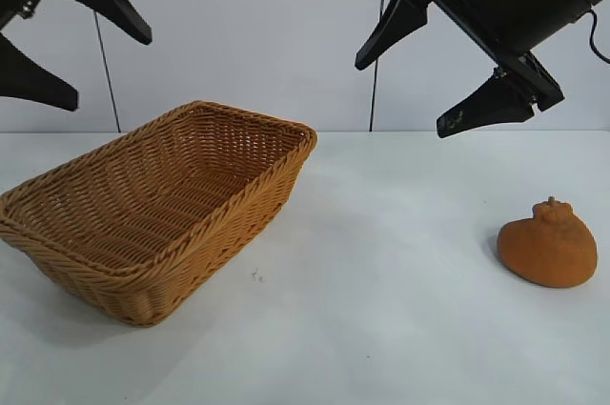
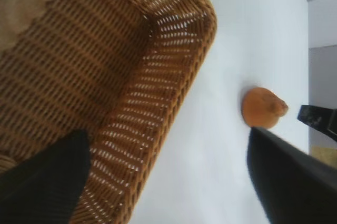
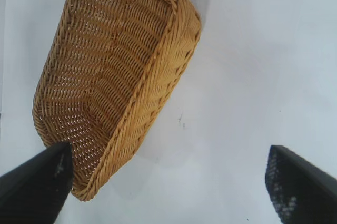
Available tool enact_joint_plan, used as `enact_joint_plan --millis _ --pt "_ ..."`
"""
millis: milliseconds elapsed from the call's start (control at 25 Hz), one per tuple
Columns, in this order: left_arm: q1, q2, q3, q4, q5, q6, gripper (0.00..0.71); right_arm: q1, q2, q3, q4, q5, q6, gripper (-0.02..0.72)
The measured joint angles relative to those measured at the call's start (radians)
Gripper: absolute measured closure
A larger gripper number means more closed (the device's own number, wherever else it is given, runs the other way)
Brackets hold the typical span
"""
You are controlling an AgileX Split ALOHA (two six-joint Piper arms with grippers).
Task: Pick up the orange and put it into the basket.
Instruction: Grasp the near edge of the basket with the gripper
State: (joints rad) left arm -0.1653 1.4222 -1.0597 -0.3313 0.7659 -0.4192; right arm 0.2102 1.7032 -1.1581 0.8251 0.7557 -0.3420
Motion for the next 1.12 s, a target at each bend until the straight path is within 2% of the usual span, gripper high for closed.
enact_joint_plan --millis 120,240,400,560,960,1120 --pt "-0.058 -0.011 0.017 0.148 0.009 -0.255 0.129 0.000 0.000 0.000 0.000 0.000 0.000 0.021" --pt "-0.099 -0.012 0.076 0.230 -0.021 -0.460 0.129 0.000 0.000 0.000 0.000 0.000 0.000 0.021" --pt "-0.107 -0.012 0.182 0.250 -0.114 -0.621 0.129 0.000 0.000 0.000 0.000 0.000 0.000 0.021" --pt "-0.107 -0.012 0.238 0.253 -0.160 -0.661 0.129 0.000 0.000 0.000 0.000 0.000 0.000 0.021" --pt "-0.107 -0.012 0.244 0.253 -0.212 -0.667 0.129 0.000 0.000 0.000 0.000 0.000 0.000 0.021" --pt "-0.107 0.036 0.244 0.253 -0.230 -0.676 0.129 0.000 0.000 0.000 0.000 0.000 0.000 0.021"
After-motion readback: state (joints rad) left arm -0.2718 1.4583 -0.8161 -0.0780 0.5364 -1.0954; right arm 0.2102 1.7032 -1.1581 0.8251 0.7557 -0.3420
